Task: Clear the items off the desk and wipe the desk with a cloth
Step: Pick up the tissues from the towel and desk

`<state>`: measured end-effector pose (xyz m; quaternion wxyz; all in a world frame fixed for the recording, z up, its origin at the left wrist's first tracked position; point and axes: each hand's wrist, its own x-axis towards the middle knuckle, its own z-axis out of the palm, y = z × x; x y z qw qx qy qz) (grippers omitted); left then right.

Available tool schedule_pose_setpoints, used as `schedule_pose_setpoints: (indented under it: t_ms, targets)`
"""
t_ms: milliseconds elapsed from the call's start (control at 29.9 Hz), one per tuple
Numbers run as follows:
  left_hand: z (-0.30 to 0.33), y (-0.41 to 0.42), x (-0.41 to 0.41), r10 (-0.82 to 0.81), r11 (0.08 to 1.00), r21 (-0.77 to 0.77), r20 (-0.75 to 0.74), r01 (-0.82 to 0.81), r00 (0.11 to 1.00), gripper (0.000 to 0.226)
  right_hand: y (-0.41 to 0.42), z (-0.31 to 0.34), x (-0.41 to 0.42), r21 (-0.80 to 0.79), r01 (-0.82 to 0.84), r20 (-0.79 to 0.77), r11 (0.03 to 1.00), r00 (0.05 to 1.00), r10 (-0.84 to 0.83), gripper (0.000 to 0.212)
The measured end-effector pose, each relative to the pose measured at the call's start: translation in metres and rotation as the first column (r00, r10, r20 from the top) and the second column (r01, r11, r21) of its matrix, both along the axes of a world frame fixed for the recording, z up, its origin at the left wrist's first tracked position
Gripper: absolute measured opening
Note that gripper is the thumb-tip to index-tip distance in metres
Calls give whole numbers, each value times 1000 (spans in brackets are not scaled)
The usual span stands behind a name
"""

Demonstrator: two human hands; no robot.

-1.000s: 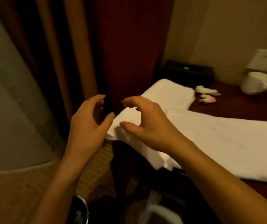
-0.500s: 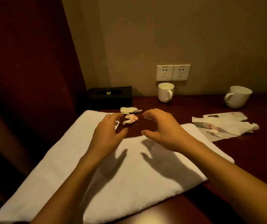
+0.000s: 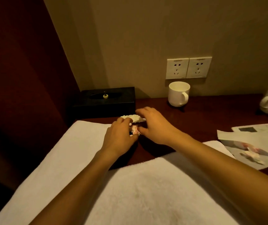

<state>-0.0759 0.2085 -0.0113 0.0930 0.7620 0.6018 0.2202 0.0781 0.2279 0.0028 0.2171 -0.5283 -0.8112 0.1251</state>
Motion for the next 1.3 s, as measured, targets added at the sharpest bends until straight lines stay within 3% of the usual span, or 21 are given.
schedule_pose_setpoints:
  t_ms: [167, 434, 735, 935, 1302]
  targets:
    - [-10, 16, -3, -1, 1000, -3, -90, 1, 996, 33, 34, -17, -14, -51, -17, 37, 999, 999, 19, 59]
    - [-7, 7, -9, 22, 999, -36, -32, -23, 999, 24, 30, -30, -20, -86, 82, 65, 993, 995, -77, 15]
    - [37, -60, -23, 68, 991, 113, 7, -69, 998, 17, -39, 8, -9, -64, 113, -99, 992, 988, -119, 11]
    - [56, -135, -44, 130, 979, 157, 6, -130, 991, 16, -112, 42, -37, -32, 17, -184, 999, 983, -22, 11]
    - [63, -239, -120, 279, 934, 228, 22, -276, 960, 18, -199, 58, -115, 28, -164, -182, 986, 969, 166, 11]
